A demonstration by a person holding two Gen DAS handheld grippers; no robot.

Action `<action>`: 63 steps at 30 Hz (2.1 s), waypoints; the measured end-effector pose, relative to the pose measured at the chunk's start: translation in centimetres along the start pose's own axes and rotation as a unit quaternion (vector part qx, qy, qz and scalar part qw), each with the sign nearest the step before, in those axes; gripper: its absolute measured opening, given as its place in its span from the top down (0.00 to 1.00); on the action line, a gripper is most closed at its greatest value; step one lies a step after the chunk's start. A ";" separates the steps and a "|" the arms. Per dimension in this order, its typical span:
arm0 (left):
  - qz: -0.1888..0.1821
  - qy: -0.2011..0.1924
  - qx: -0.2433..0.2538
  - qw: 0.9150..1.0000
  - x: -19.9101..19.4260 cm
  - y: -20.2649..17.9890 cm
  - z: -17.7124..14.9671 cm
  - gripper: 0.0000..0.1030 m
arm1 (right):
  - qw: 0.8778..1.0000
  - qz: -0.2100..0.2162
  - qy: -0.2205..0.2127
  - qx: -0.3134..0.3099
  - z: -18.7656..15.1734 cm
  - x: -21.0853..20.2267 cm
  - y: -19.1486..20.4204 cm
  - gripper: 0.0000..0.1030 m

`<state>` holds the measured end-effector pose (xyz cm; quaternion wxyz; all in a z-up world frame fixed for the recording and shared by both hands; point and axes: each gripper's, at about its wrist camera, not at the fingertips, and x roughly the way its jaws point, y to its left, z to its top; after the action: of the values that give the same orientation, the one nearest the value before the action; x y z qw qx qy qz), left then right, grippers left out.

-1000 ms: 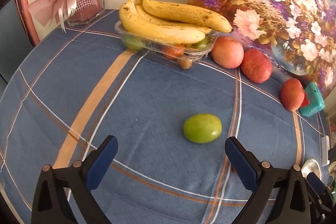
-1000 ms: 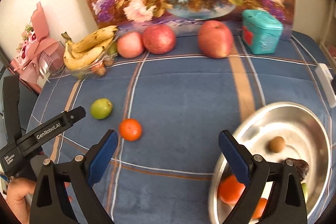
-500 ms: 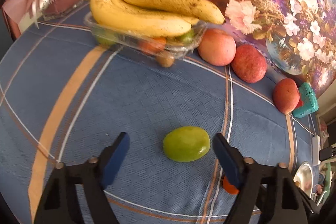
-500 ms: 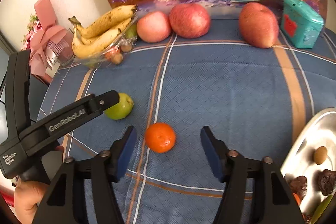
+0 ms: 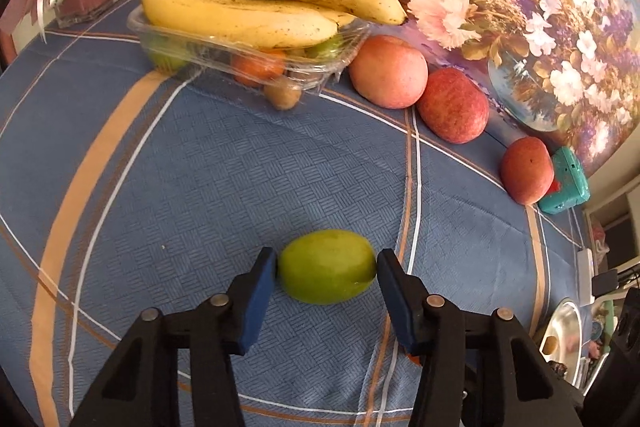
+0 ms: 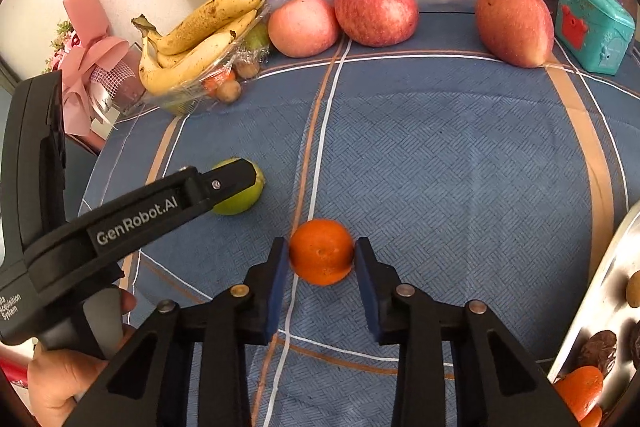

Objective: Organize fruits
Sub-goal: 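Carry the mandarin and green pear into the steel plate and open both tools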

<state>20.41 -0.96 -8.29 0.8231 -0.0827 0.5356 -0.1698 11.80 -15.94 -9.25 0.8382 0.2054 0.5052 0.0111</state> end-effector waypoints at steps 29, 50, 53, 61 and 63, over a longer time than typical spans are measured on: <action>-0.011 0.000 -0.046 0.999 -8.1 -2.0 -8.7 0.47 | 0.999 -0.033 -0.036 0.018 -7.5 -10.6 0.2 0.67; -0.073 0.006 0.094 0.993 -8.2 -12.3 -11.4 0.47 | 0.980 -0.118 -0.078 0.138 -7.8 -15.7 -9.8 0.67; -0.095 0.021 0.127 0.987 -7.9 -15.0 -12.5 0.47 | 0.975 -0.132 -0.092 0.154 -7.9 -17.1 -11.4 0.67; -0.126 0.058 0.151 0.979 -6.6 -18.0 -14.2 0.47 | 0.968 -0.133 -0.097 0.187 -8.5 -18.4 -13.3 0.67; -0.130 0.063 0.150 0.978 -6.4 -18.1 -14.3 0.47 | 0.968 -0.132 -0.096 0.193 -8.5 -18.3 -13.6 0.67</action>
<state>1.60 -14.71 -2.95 0.7618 -0.0164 0.5394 -0.3584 -6.95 -29.67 -2.08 0.8212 0.2948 0.4378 -0.2170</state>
